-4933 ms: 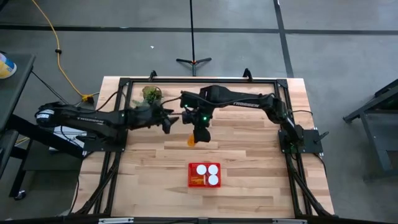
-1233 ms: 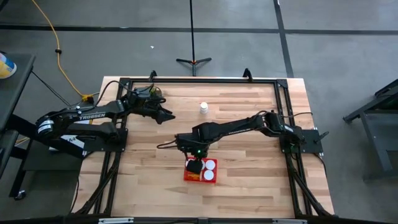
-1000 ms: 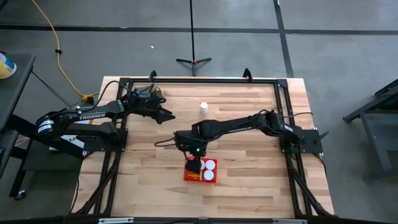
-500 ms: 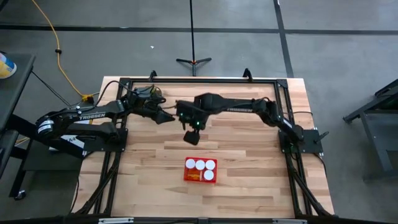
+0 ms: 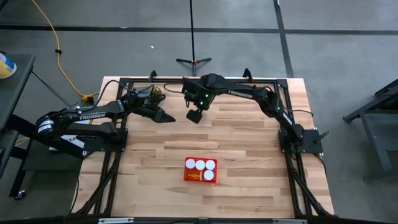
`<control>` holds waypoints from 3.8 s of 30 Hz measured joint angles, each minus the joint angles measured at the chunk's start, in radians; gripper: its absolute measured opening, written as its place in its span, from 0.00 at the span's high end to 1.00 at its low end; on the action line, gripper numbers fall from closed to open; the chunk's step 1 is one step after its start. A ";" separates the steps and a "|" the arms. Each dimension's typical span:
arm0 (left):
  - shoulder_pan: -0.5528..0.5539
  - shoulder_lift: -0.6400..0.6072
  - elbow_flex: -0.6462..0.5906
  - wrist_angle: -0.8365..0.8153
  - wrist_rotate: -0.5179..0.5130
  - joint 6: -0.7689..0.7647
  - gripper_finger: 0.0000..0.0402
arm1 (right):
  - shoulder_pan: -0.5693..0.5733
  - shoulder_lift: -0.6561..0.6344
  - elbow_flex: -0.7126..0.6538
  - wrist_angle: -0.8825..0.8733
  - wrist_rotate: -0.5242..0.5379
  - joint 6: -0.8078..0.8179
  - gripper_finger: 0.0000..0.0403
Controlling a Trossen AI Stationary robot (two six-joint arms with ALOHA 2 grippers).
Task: Pick and place pill bottles into a basket
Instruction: Put the white pill bottle into the red bin
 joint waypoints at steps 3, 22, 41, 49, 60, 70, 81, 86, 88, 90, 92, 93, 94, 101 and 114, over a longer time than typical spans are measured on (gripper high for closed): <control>0.000 0.000 0.000 0.003 -0.001 -0.016 0.23 | -0.030 0.000 0.000 -0.005 0.019 -0.001 0.23; 0.000 0.000 0.000 0.006 -0.045 -0.047 0.23 | -0.096 0.000 0.000 -0.029 0.180 -0.035 0.17; 0.000 0.000 0.000 0.006 -0.055 -0.039 0.23 | -0.105 0.000 0.000 0.000 0.267 -0.126 0.18; 0.000 0.000 0.000 0.006 -0.064 -0.020 0.23 | -0.105 0.001 0.000 0.028 0.291 0.002 0.17; 0.000 0.000 0.000 0.007 -0.058 -0.017 0.23 | -0.097 0.102 0.000 -0.109 0.238 0.019 0.01; 0.000 0.000 0.000 0.007 -0.048 -0.015 0.23 | -0.103 0.122 0.000 -0.069 0.224 0.008 0.01; 0.000 0.000 0.000 0.005 -0.047 -0.016 0.23 | -0.108 0.183 0.000 -0.018 0.193 -0.001 0.01; 0.000 0.000 0.000 0.004 -0.047 -0.019 0.23 | -0.108 0.207 0.000 0.010 0.169 -0.016 0.01; 0.000 0.000 0.000 0.004 -0.047 -0.019 0.23 | -0.108 0.219 0.000 0.023 0.166 -0.021 0.01; 0.000 0.000 0.000 -0.001 -0.047 -0.019 0.23 | -0.108 0.227 0.000 0.028 0.150 -0.022 0.01; 0.000 0.000 0.000 -0.002 -0.046 -0.019 0.23 | -0.108 0.232 0.000 0.029 0.132 -0.022 0.02; 0.000 0.000 0.000 -0.002 -0.046 -0.019 0.23 | -0.108 0.235 0.000 0.028 0.127 -0.022 0.02; 0.000 0.000 0.000 -0.002 -0.046 -0.019 0.23 | -0.108 0.239 0.000 0.029 0.126 -0.023 0.03; 0.000 0.000 0.000 -0.002 -0.046 -0.020 0.23 | -0.116 0.241 0.000 0.051 0.126 -0.037 0.09; 0.000 0.000 0.000 -0.002 -0.046 -0.024 0.23 | -0.126 0.241 0.000 0.050 0.126 -0.037 0.32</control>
